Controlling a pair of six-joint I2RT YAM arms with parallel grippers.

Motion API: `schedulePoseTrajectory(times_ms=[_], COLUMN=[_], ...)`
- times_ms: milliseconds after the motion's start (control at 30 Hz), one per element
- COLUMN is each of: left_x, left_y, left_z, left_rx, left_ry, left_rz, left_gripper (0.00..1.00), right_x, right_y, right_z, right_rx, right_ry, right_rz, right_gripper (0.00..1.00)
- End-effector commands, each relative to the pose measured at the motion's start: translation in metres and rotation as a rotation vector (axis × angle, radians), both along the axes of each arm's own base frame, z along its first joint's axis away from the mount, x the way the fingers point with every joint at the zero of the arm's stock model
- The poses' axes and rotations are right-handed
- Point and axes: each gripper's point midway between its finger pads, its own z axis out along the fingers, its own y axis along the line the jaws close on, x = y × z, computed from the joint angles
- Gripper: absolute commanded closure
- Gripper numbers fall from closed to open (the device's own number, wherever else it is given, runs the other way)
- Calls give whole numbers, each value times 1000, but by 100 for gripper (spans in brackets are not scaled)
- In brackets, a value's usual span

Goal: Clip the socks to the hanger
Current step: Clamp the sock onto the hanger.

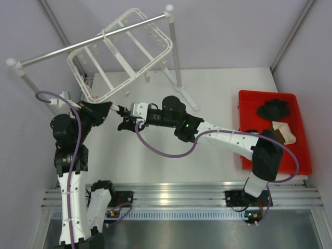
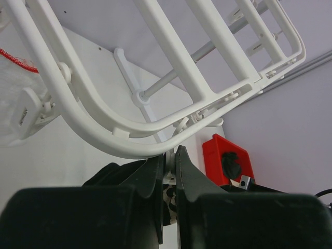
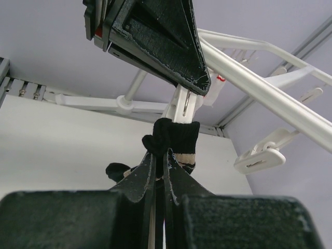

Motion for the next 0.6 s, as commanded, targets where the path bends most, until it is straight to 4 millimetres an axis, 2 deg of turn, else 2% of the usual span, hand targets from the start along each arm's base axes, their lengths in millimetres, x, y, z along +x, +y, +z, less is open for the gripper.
schedulePoseTrajectory(times_ms=[0, 367, 500, 533, 567], left_x=[-6, -6, -7, -7, -8], left_y=[-10, -11, -9, -9, -9], left_z=[-8, -8, -9, -10, -11], left_rx=[9, 9, 19, 21, 22], left_ry=[20, 25, 32, 36, 40], left_rz=[-67, -73, -61, -60, -60], left_gripper=[100, 100, 86, 75, 71], right_x=[-15, -19, -14, -15, -14], right_y=[12, 20, 17, 15, 14], right_z=[34, 40, 44, 47, 48], right_rx=[75, 90, 98, 101, 101], right_ry=[-34, -36, -42, -42, -45], right_rz=[46, 58, 35, 35, 33], right_gripper=[100, 100, 100, 100, 100])
